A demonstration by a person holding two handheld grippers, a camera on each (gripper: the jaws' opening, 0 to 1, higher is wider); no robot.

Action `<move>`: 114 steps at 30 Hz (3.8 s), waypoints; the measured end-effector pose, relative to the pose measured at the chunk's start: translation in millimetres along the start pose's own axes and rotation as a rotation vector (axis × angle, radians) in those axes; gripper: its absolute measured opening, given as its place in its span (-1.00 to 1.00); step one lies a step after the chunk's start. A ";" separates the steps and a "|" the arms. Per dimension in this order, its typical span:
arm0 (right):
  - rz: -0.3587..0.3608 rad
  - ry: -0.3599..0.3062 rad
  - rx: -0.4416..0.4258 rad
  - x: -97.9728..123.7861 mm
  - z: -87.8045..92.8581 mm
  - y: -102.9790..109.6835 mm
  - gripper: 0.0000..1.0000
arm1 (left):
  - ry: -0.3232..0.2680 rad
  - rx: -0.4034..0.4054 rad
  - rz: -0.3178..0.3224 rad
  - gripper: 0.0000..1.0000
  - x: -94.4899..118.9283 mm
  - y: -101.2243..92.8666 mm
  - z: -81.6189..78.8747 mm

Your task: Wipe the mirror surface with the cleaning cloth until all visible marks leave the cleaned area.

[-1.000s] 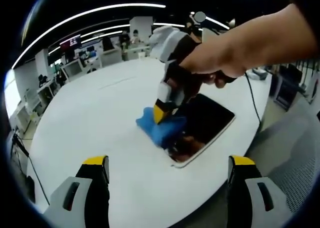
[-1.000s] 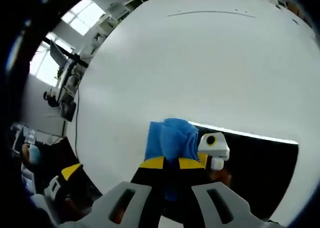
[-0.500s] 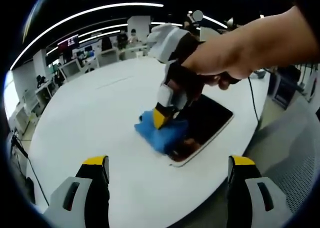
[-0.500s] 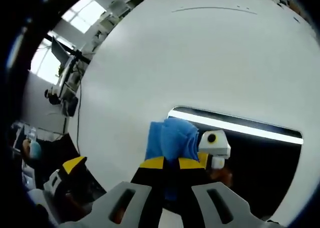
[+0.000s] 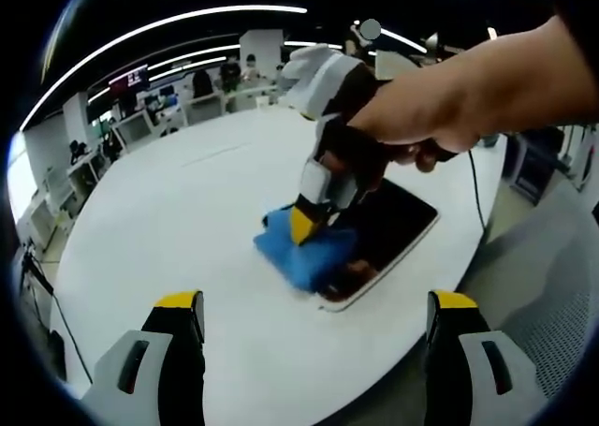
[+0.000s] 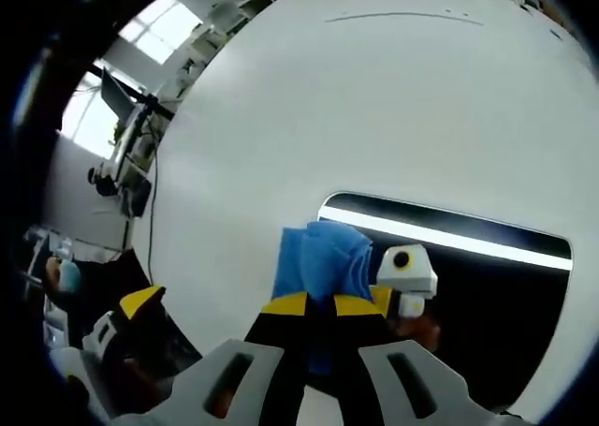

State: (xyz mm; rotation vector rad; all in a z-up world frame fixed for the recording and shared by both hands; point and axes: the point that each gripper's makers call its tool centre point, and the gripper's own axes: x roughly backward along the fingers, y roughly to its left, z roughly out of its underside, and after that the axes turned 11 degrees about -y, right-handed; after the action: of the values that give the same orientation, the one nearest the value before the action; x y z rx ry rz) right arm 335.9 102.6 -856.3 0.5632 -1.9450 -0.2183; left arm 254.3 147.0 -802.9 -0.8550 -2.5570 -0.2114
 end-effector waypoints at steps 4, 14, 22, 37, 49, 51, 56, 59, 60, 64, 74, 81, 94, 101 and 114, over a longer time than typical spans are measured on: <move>-0.003 0.000 0.000 0.4 0.1 0.0 -0.95 | -0.002 0.002 -0.004 0.99 0.2 0.8 -0.4; -0.007 -0.003 -0.004 4.8 1.9 -8.0 -0.95 | 0.001 -0.001 -0.008 0.99 0.6 1.3 0.1; -0.010 -0.006 -0.012 8.8 2.5 -16.9 -0.95 | 0.000 0.002 -0.010 0.99 0.8 1.3 -0.3; -0.017 -0.008 -0.033 17.5 4.7 -32.9 -0.96 | 0.002 0.002 -0.012 0.99 0.7 2.3 0.3; -0.016 -0.012 -0.031 26.9 7.2 -49.6 -0.96 | 0.005 -0.001 -0.013 0.99 0.3 2.8 1.5; -0.013 -0.010 -0.029 28.0 7.2 -53.6 -0.96 | 0.005 0.000 -0.013 0.99 0.2 2.7 1.5; -0.015 -0.004 -0.036 32.4 8.8 -61.6 -0.96 | 0.006 -0.001 -0.013 0.99 1.2 2.4 0.6; -0.016 0.001 -0.040 34.8 9.2 -66.5 -0.96 | 0.005 -0.001 -0.014 0.99 1.5 2.5 0.3; -0.017 0.003 -0.041 35.4 9.2 -68.7 -0.96 | 0.005 -0.001 -0.014 0.99 1.5 2.4 0.2; -0.017 0.006 -0.041 38.1 9.8 -73.8 -0.96 | 0.005 -0.002 -0.014 0.99 2.0 2.1 0.2; -0.020 0.010 -0.058 47.6 12.6 -86.6 -0.96 | 0.011 -0.001 -0.019 0.99 2.8 2.7 0.9; -0.017 0.009 -0.062 52.0 12.6 -100.2 -0.96 | 0.010 0.002 -0.024 0.99 3.0 3.5 0.5; -0.002 0.005 -0.071 64.3 16.7 -119.3 -0.96 | 0.011 0.000 -0.024 0.99 2.8 3.5 1.3; 0.003 0.009 -0.076 70.0 18.1 -126.2 -0.96 | 0.016 0.001 -0.024 0.99 2.9 3.2 2.1; 0.013 0.024 -0.086 77.1 19.2 -145.6 -0.96 | 0.021 0.000 -0.024 0.99 2.8 3.2 2.6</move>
State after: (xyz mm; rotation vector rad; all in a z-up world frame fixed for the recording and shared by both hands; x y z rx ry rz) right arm 334.4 -63.2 -859.7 0.4942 -1.9062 -0.2850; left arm 253.2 151.8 -803.9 -0.8184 -2.5489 -0.2258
